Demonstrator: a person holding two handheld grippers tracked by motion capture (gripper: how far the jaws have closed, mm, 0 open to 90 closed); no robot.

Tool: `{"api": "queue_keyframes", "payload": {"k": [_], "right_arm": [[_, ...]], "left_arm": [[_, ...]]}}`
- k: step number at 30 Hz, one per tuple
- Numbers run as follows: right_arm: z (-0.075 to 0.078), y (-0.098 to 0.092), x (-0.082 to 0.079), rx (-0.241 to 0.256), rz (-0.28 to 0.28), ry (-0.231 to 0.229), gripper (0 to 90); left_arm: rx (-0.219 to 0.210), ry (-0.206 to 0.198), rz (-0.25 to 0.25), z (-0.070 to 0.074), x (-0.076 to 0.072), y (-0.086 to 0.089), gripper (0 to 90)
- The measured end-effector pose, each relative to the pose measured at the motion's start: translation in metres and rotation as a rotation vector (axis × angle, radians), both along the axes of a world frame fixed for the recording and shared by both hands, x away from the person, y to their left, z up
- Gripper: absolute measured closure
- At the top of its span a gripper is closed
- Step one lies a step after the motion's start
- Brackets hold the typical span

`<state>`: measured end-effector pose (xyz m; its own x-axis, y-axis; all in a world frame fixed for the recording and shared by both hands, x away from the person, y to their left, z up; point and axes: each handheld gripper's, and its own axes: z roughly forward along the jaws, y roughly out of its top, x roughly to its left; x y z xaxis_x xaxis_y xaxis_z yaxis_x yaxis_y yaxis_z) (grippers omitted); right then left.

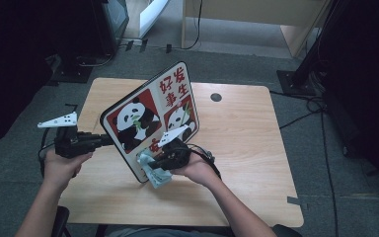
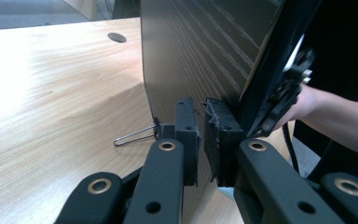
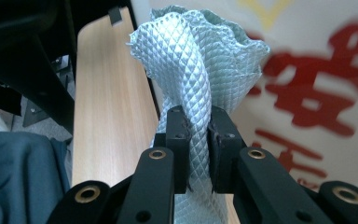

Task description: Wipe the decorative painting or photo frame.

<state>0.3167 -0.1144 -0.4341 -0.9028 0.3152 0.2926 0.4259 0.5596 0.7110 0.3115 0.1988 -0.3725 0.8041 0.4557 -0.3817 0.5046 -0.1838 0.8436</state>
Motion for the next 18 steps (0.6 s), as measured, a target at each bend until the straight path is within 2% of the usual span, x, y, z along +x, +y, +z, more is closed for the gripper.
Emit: {"api": "queue_keyframes", "payload": {"k": [2, 10, 18], "right_arm": [[0.008, 0.002, 0.0, 0.004, 0.002, -0.022, 81.2], [0.036, 0.005, 0.001, 0.03, 0.015, -0.058, 81.1], [0.069, 0.021, 0.003, 0.038, 0.045, -0.1, 81.1]], "left_arm": [[0.002, 0.0, 0.004, 0.0, 0.0, 0.0, 82.8], [0.002, -0.004, 0.027, -0.001, -0.002, 0.004, 74.7], [0.007, -0.014, 0.044, -0.001, -0.004, 0.005, 69.0]]}}
